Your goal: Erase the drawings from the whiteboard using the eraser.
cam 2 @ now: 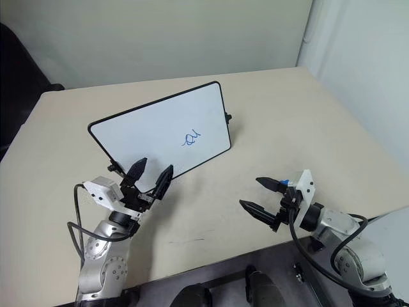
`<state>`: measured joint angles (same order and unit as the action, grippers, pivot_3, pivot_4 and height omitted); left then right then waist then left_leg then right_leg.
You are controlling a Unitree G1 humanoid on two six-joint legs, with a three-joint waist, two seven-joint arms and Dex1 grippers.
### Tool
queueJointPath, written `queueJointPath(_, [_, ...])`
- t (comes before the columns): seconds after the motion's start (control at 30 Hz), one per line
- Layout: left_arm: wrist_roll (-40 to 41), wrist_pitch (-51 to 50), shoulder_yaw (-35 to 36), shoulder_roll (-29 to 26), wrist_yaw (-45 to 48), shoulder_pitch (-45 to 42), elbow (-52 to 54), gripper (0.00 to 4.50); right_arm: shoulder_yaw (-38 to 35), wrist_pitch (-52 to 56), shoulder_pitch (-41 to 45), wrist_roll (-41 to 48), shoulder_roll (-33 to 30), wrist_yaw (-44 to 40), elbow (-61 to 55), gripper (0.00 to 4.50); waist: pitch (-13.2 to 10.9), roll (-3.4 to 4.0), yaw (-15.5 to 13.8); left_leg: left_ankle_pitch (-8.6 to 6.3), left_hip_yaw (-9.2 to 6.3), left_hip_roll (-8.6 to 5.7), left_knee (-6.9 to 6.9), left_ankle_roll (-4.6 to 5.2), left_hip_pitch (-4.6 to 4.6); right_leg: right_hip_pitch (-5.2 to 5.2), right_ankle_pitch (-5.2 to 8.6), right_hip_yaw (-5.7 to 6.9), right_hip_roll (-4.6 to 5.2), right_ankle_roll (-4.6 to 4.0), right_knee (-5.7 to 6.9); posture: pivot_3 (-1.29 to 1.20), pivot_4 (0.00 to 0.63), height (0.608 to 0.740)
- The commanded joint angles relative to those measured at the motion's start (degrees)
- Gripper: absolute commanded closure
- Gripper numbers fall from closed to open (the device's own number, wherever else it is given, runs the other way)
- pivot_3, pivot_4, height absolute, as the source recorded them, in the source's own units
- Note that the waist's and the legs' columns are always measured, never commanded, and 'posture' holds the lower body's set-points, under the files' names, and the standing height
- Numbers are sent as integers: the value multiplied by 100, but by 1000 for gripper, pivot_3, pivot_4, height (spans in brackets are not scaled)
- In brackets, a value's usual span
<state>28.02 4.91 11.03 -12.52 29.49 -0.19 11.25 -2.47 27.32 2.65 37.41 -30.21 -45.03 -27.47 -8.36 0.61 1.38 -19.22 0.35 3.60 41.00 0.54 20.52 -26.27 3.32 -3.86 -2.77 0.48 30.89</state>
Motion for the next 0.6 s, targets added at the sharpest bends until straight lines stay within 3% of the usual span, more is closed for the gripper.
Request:
queueJointPath(0.03, [41, 61, -31, 26, 6, -5, 263, 0, -142, -100, 13, 48, -51, -19, -143, 42, 0, 0, 0, 0, 0, 0, 0, 0, 0, 0, 0, 0, 0, 0, 0, 0, 150, 740])
queueJointPath(0.27, [3, 84, -72, 34, 4, -55, 191, 0, -370, 136, -33, -106, -230, 403, -342, 42, 0, 0, -3, 0, -1, 0, 0, 0, 0, 0, 0, -1, 1, 0, 0, 0, 150, 740])
queueJointPath(0.4, [72, -53, -182, 32, 87, -78, 186, 0, -626, 1534, 247, 163, -1081, 852, -542, 42, -1, 0, -2, -2, 3, -1, 1, -1, 1, 2, 1, -4, 3, 1, -1, 0, 150, 740])
queueJointPath(0.6, [5, 20, -336, 192, 1, 114, 343, 0, -1066, 2770, 573, 809, -1353, 1381, -546, 42, -2, -1, 0, -5, 5, -5, -1, 3, 0, 3, 4, -4, -5, 6, -2, 0, 150, 740])
